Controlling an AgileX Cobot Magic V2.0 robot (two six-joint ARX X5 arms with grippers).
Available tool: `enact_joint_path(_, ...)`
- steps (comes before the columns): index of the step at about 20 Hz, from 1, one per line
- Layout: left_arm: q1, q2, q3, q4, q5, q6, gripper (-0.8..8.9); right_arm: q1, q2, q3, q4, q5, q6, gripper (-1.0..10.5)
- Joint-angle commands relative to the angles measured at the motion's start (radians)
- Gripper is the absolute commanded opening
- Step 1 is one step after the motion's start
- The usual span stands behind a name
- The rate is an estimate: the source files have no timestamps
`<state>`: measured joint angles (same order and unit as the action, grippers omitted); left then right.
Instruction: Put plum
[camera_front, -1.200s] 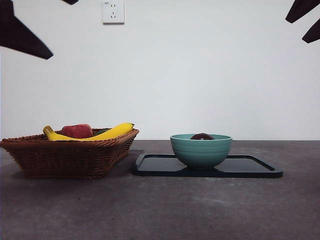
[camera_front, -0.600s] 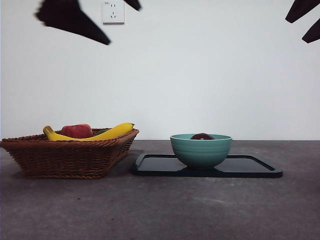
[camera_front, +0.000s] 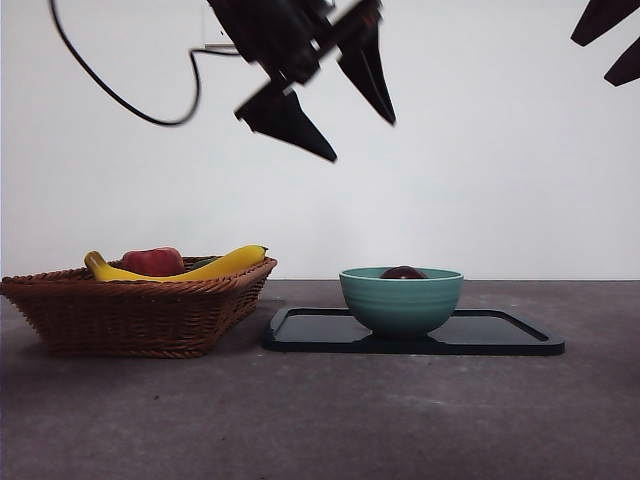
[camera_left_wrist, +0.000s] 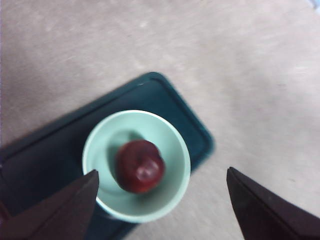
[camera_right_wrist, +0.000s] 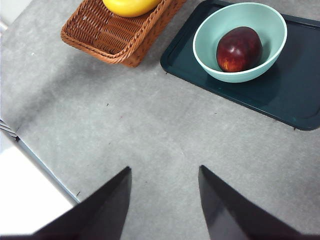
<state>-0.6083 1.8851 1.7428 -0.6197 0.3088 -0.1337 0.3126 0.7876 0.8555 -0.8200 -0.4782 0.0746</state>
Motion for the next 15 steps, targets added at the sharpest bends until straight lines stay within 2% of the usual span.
enact_joint_path(1, -0.019, 0.084, 0.068, 0.011, -0.013, -0.007, 3.95, 0.004, 0.006, 0.008, 0.008, -0.004, -0.007, 2.2)
enact_joint_path(6, -0.052, 0.202, 0.119, 0.013, -0.061, 0.013, 3.91, 0.004, 0.006, 0.008, 0.002, -0.004, -0.006, 2.2)
enact_joint_path(15, -0.094, 0.303, 0.119, 0.016, -0.157, 0.064, 3.72, 0.004, 0.006, 0.008, -0.009, -0.004, -0.003, 2.2)
